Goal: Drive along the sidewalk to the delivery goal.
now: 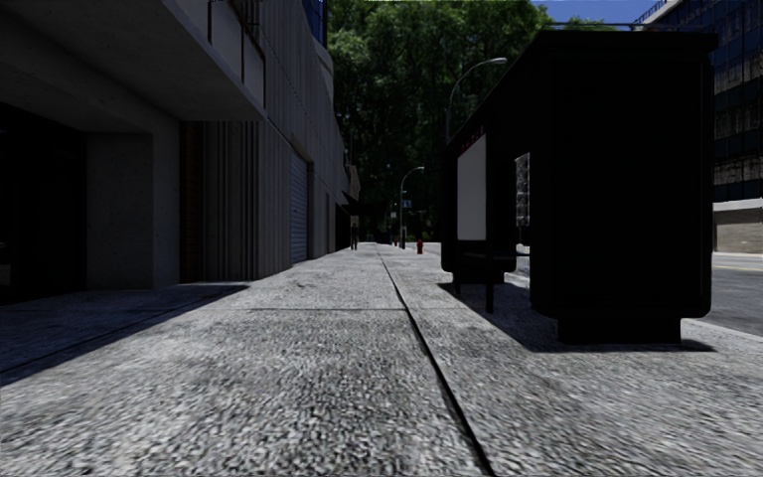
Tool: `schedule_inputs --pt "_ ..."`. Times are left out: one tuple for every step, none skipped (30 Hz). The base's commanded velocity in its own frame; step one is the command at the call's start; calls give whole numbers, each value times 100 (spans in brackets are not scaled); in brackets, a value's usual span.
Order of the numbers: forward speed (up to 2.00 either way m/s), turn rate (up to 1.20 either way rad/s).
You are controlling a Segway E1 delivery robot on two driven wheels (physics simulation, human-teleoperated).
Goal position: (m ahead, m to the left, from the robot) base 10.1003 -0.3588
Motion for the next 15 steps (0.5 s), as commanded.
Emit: schedule_inputs --pt "200 0" --pt "200 0" --pt "200 0" --pt "200 0" --pt "200 0" --pt "200 0" --pt "200 0" --pt "200 0" --pt "200 0" --pt "200 0" --pt "200 0" --pt "200 0" --pt "200 0" --pt "200 0" --pt "200 0"
